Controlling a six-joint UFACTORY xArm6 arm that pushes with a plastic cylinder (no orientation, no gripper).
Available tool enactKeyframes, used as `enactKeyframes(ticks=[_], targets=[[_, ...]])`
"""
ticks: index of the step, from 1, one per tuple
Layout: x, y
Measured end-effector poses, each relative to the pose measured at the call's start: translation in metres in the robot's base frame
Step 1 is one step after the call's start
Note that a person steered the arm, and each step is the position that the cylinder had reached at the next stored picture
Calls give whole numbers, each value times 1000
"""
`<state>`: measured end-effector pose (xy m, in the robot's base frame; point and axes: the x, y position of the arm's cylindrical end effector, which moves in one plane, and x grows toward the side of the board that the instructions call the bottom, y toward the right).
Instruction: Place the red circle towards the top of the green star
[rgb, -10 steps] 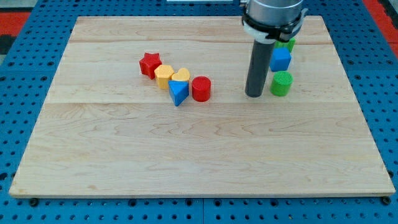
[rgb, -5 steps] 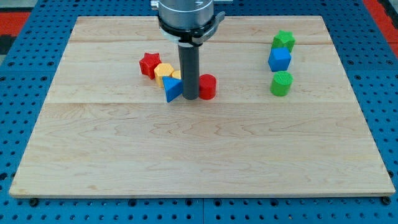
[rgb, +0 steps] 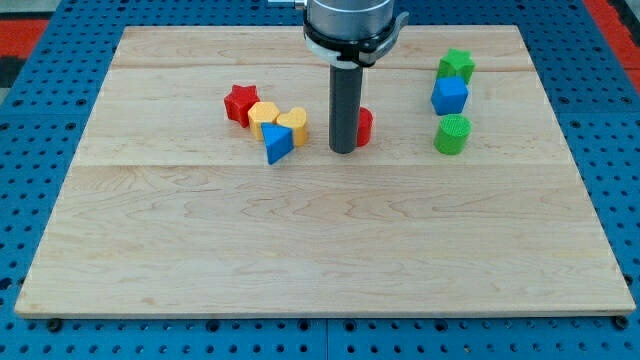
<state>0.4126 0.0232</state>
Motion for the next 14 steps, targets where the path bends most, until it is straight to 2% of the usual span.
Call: enactKeyframes(ticks=[1,3,4,6,7,8,9,12,14], targets=[[-14,9],[-8,35],[-19,10],[-67,10],[-50,3],[-37,33],[-51,43],[-141,43],[-159,9]])
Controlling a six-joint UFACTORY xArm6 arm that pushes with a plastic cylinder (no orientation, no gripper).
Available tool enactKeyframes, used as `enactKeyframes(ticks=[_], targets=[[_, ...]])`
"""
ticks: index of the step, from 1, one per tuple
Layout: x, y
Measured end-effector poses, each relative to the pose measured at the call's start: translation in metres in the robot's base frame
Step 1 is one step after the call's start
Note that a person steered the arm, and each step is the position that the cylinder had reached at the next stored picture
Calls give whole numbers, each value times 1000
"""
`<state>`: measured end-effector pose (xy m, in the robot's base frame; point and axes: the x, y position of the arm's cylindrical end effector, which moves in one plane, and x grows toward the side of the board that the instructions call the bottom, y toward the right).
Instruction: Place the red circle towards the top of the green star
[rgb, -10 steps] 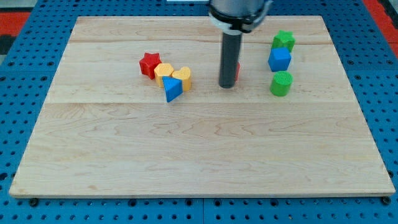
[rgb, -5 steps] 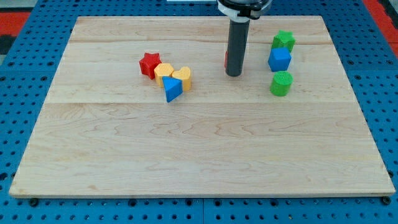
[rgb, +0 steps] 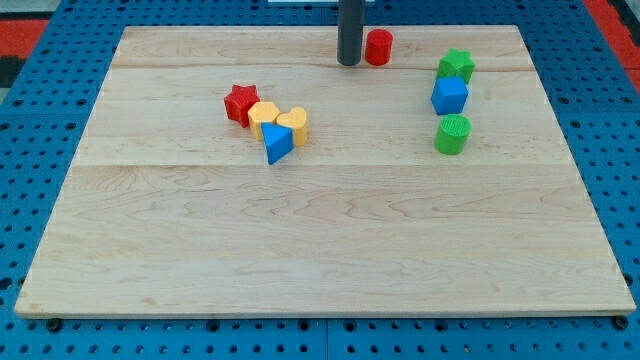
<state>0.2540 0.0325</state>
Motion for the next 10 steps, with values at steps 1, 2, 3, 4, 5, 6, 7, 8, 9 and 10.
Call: enactKeyframes(ticks=[1,2,3,4,5,6,7,8,9,10], targets=[[-21,20],[-39,49],[-44,69],[-44,76],[-45,89],[-45,78],[-44,57],[-33,67],[-27,78],[-27,100]])
